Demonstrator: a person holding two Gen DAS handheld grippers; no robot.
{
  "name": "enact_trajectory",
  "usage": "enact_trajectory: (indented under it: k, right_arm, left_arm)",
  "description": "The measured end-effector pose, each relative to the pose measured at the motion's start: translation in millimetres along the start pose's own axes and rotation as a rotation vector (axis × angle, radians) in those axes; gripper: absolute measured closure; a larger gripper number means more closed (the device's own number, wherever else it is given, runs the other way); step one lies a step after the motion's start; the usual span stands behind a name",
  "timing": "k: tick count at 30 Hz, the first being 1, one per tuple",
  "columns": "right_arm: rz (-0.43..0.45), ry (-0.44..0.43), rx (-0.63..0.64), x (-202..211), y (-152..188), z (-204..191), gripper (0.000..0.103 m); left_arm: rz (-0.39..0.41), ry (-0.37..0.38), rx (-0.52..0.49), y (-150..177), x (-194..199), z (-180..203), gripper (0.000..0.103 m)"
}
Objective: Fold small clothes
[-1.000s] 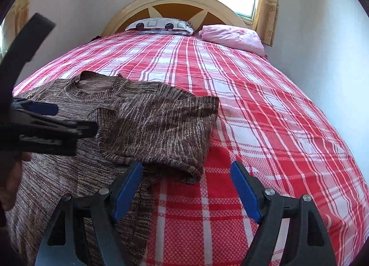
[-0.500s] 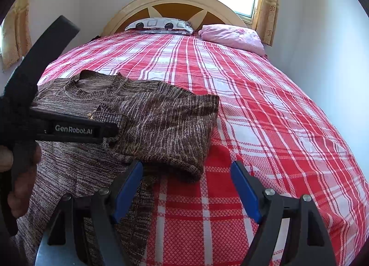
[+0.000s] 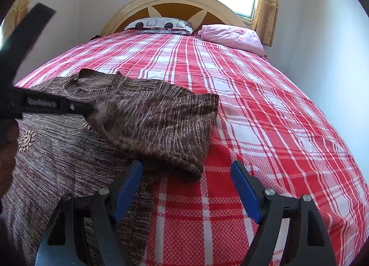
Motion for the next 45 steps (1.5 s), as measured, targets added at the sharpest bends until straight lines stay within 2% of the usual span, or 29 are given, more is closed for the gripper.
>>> enact_trajectory:
  k: [9,13,16,19,21,22,23,24,25,26,28,31,33,34,35,36,38,42,45]
  right_arm:
    - [0.001,0.009,0.012,-0.6,1.0,-3.8,0.024]
    - [0.0,0.011,0.015,-0.7,1.0,-4.8,0.024]
    - [-0.003,0.012,0.019,-1.3,1.5,-5.8,0.024]
    - [-0.004,0.011,0.019,-1.1,1.7,-5.5,0.024]
    - [-0.005,0.01,0.016,-1.0,1.9,-5.5,0.024]
    - [-0.005,0.01,0.015,-1.7,1.7,-4.4,0.024]
    - [-0.006,0.01,0.014,-1.9,1.9,-4.3,0.024]
    - [-0.008,0.01,0.012,-2.3,2.1,-4.3,0.024]
    - [-0.01,0.01,0.012,-2.6,2.3,-4.4,0.024]
    - [-0.011,0.01,0.011,-3.0,2.1,-4.1,0.024]
    - [-0.011,0.012,0.012,-3.3,2.5,-4.2,0.024]
    - [-0.012,0.017,0.018,-3.8,3.1,-4.3,0.024]
    - [-0.009,0.019,0.018,-3.4,3.0,-4.0,0.024]
    - [-0.008,0.019,0.017,-3.1,3.0,-3.8,0.024]
    - [-0.007,0.017,0.015,-3.0,3.1,-3.7,0.024]
    - [-0.009,0.015,0.014,-3.3,3.1,-3.2,0.024]
    - [-0.012,0.013,0.015,-4.3,3.7,-4.4,0.024]
    - [-0.015,0.007,0.023,-5.6,3.8,-7.1,0.024]
    - [-0.016,0.005,0.023,-6.6,3.6,-6.9,0.024]
  left_arm:
    - [0.055,-0.041,-0.072,-1.2,28.8,-13.5,0.099]
    - [0.066,-0.089,-0.139,8.5,30.8,-19.2,0.099]
    - [0.005,-0.149,-0.176,29.3,16.9,-28.2,0.097]
    - [-0.038,-0.218,-0.187,46.4,6.4,-44.4,0.09]
    - [-0.025,-0.19,-0.167,46.2,13.4,-48.9,0.086]
    - [-0.019,-0.176,-0.157,44.0,17.6,-50.2,0.076]
    - [-0.003,-0.166,-0.151,39.7,23.7,-51.0,0.057]
    - [0.021,-0.164,-0.146,34.1,29.8,-51.6,0.046]
    - [0.061,-0.164,-0.138,25.9,38.1,-52.4,0.03]
    - [0.087,-0.156,-0.127,20.1,42.5,-53.0,0.024]
    - [0.114,-0.102,-0.074,5.7,43.7,-54.5,0.022]
    - [0.061,-0.061,0.019,-7.1,17.3,-59.5,0.023]
    - [0.006,-0.054,0.066,-4.3,-3.8,-61.6,0.033]
    - [-0.034,-0.046,0.096,-0.5,-14.2,-61.6,0.05]
    - [-0.064,-0.021,0.125,3.6,-23.5,-61.4,0.059]
    - [-0.043,-0.035,0.114,4.4,-23.2,-58.7,0.06]
    - [-0.054,-0.032,0.05,5.8,-24.7,-48.3,0.092]
    - [0.037,-0.07,0.003,-3.8,-2.6,-45.7,0.092]
    - [0.013,-0.112,-0.01,-1.6,-2.9,-58.3,0.09]
Point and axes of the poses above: each gripper's, at about its wrist camera, not at the fingertips, and x roughly against the way its jaws point, z to its right, y to its underside, the point moved 6 cm from there along -x, roughly the way its jaws point, and after that the axes turned 15 degrees about y, right-handed, at the moved point
